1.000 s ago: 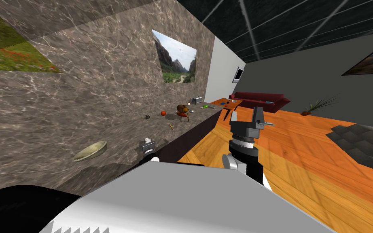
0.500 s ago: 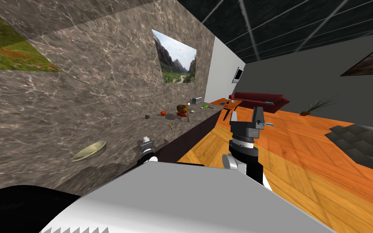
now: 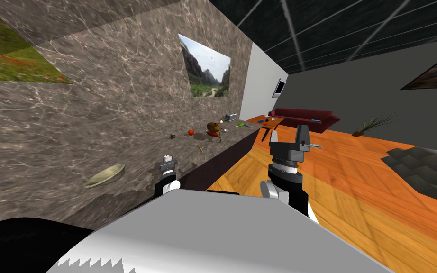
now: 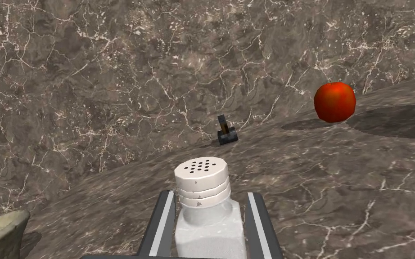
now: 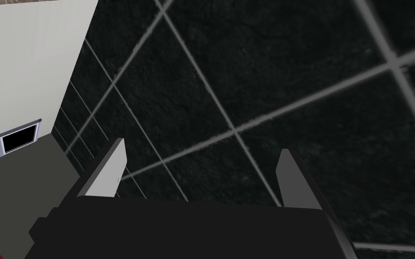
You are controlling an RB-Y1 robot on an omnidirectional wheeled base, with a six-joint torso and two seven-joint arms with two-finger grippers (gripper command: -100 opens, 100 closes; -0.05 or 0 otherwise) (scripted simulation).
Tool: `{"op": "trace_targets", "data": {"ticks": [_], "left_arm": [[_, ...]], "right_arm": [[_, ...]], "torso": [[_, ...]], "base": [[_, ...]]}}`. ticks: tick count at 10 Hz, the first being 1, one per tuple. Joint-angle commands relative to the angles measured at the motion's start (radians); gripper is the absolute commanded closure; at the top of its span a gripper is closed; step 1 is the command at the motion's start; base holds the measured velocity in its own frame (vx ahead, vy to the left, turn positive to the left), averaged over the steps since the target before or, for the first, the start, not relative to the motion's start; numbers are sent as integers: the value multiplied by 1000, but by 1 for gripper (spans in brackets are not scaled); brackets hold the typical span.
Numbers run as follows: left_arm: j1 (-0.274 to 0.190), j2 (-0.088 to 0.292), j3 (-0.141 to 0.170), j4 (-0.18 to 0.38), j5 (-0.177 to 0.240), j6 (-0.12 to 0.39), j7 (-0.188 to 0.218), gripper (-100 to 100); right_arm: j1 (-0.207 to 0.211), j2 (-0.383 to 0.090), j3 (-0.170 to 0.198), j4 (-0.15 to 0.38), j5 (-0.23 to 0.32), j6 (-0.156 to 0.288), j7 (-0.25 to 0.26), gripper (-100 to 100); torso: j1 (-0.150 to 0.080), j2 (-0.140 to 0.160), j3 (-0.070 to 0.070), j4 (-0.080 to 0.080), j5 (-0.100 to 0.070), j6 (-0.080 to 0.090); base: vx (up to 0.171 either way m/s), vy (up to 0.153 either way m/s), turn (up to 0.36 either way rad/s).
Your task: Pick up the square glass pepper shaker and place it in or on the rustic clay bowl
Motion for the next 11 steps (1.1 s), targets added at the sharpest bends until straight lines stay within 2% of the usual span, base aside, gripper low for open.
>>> {"op": "trace_targets", "data": {"ticks": [1, 3, 7, 11], "left_arm": [[-11, 28, 3, -20, 2, 5, 10, 100], [-62, 76, 6, -34, 8, 16, 44, 100], [-134, 112, 12, -17, 21, 56, 82, 100], [-221, 149, 20, 33, 38, 120, 118, 100]], "right_arm": [[0, 0, 0, 0, 0, 0, 0, 0], [0, 0, 0, 0, 0, 0, 0, 0], [0, 0, 0, 0, 0, 0, 0, 0], [0, 0, 0, 0, 0, 0, 0, 0]], "torso": [[0, 0, 0, 0, 0, 0], [1, 0, 0, 0, 0, 0], [7, 3, 2, 1, 3, -1], [10, 4, 3, 1, 5, -1]], "base": [[-12, -10, 27], [-28, 8, 109], [-47, 53, 98], [-49, 78, 133]]}}
